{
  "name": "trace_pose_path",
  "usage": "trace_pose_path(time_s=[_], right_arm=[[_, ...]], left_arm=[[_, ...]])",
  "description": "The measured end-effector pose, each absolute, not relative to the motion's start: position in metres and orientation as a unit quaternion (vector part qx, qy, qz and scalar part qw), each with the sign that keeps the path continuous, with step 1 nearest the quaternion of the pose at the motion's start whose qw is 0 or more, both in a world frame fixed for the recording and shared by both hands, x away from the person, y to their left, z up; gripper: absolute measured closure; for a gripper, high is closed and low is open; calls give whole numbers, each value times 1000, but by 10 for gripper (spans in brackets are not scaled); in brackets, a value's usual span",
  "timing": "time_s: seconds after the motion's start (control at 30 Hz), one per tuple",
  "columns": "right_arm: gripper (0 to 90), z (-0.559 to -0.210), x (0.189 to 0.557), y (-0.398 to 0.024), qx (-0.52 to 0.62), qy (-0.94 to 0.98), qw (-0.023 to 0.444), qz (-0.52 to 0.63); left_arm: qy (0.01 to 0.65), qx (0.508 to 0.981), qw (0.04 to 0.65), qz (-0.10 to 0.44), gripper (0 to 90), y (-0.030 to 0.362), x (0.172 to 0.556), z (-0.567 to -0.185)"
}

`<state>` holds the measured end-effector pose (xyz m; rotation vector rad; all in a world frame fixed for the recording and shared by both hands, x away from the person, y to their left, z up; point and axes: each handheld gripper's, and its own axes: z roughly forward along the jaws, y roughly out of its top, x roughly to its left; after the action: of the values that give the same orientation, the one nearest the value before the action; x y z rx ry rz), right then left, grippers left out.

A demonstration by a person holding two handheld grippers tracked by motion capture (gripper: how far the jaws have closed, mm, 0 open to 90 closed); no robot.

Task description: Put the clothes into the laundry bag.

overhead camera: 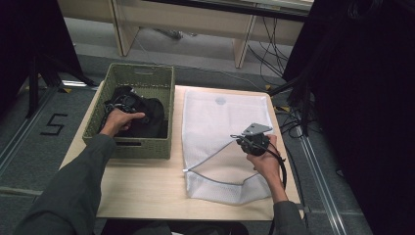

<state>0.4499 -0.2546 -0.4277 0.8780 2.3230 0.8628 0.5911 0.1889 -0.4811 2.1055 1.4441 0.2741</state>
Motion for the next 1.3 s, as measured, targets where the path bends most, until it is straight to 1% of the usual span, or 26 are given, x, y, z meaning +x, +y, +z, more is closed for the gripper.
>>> trace_pose_path(time_s=[0.13,0.17,0.2,0.23,0.27,0.3,0.37,0.4,0.43,0.47,0.53,0.6,0.73,0.8,0.9,0.93,0.97,1.0,1.03,1.07,1.1,1.13,1.2,1.23,1.27,1.3], right_arm=[[850,-430,451,-254,322,856,254,315],[849,-430,450,-253,328,854,252,316],[849,-431,449,-253,324,856,249,315],[850,-430,450,-253,322,856,253,316],[850,-430,450,-253,322,856,253,316],[850,-429,449,-253,324,855,251,317],[850,-429,448,-252,323,856,250,317],[850,-429,448,-252,323,856,250,317],[850,-430,448,-253,321,857,252,315],[852,-431,450,-252,322,856,252,317],[852,-431,450,-253,320,857,251,316],[852,-431,450,-252,317,859,251,314],[852,-431,450,-252,322,857,249,316],[852,-432,451,-253,315,859,250,316],[852,-432,450,-253,325,855,250,319],[852,-432,450,-253,325,854,250,319],[852,-432,450,-253,324,855,249,318],[852,-433,450,-253,322,857,246,317],[851,-433,450,-252,323,857,246,316],[850,-433,449,-252,321,858,247,316],[850,-433,449,-252,321,858,247,316],[849,-433,449,-251,320,858,247,316],[847,-433,448,-252,320,859,246,315],[846,-434,449,-252,321,858,246,315],[846,-434,449,-252,321,858,246,315],[846,-434,449,-252,322,858,246,316]], left_arm=[[528,801,259,116,146,186,591,-482],[508,817,238,133,178,184,591,-483],[507,819,230,139,218,182,590,-483],[508,818,229,141,323,182,590,-483],[508,817,229,146,323,183,589,-482],[515,811,237,146,464,187,588,-482],[522,802,250,147,571,191,587,-483],[524,799,255,146,571,193,586,-483],[523,799,258,147,612,195,586,-483],[525,797,259,148,685,197,584,-482],[524,797,259,153,711,196,584,-482],[522,802,246,153,717,195,586,-479],[520,799,253,165,725,193,588,-474],[517,796,260,179,723,192,590,-468],[505,784,308,188,696,191,591,-460],[505,785,311,181,659,191,591,-459],[508,789,301,172,597,190,592,-458],[519,792,274,170,482,189,593,-458],[529,791,254,169,392,188,593,-458],[538,789,246,168,281,187,593,-460],[546,786,237,167,246,187,593,-461],[556,789,202,164,200,185,592,-464],[555,793,190,163,182,185,592,-465],[560,791,179,166,157,185,591,-466],[571,784,176,170,157,185,591,-469],[574,785,168,160,133,187,590,-475]])
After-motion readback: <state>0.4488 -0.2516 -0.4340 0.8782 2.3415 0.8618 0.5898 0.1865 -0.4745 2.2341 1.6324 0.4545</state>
